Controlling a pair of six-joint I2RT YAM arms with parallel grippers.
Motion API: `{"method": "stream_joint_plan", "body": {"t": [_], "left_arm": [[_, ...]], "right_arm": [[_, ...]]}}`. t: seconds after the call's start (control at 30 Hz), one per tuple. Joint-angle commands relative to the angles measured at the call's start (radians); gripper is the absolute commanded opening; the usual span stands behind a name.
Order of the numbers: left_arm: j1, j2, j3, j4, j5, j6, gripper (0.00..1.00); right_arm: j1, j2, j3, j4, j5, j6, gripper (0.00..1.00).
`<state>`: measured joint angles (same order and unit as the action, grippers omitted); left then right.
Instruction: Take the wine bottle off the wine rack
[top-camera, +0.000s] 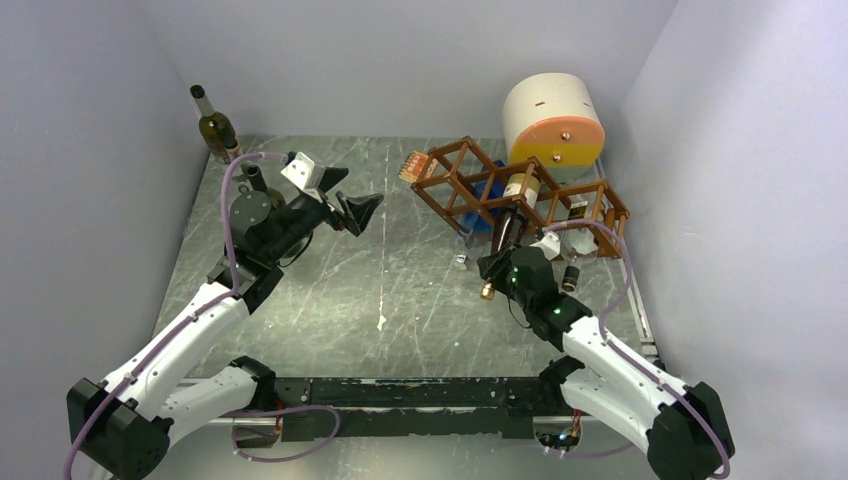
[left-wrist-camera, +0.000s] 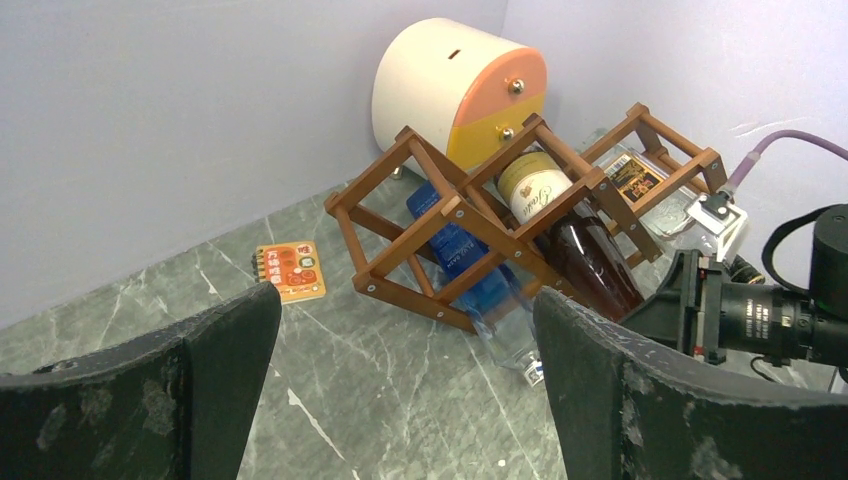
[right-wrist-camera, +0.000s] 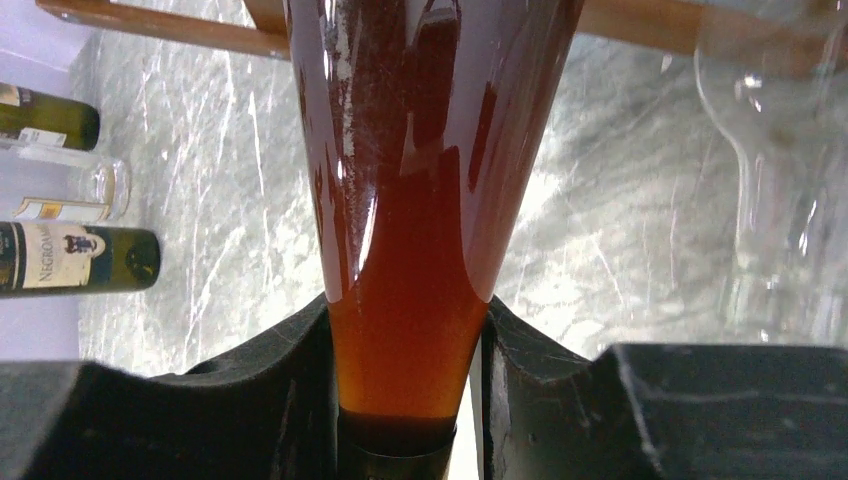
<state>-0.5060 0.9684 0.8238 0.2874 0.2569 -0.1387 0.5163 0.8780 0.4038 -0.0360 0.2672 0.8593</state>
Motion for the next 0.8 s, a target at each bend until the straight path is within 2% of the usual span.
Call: {"method": "stream_joint_plan", "body": {"t": [0.0,0.3,0.47,0.6,0.77], "left_arm": [[-0.006,0.002,0.035,0.025,0.013,-0.014,1.0],[-0.006,-0.001,0.025,0.047,0.025,-0.034,1.0],[-0.006,-0.012,-0.029,0.152,0.029,-0.042,1.0],[-0.019,-0.012,-0.075,0.237,0.048,-0.047,1.0],[-0.044,0.016,-0.071,0.254,0.098,-0.041,1.0]], "right_arm": [[0.056,-0.085,0.036,-0.142,0.08,0.083,0.0],[0.165,-0.357,0.024,-0.387,0.069,0.179,0.0],[0.175,-0.456,0.078,-0.512,0.026,0.168,0.0],[0.175,-0.487,0.178,-0.653,0.004,0.145,0.0],[0.174,-0.486,0.288,-0.831,-0.047,0.152,0.0]]}}
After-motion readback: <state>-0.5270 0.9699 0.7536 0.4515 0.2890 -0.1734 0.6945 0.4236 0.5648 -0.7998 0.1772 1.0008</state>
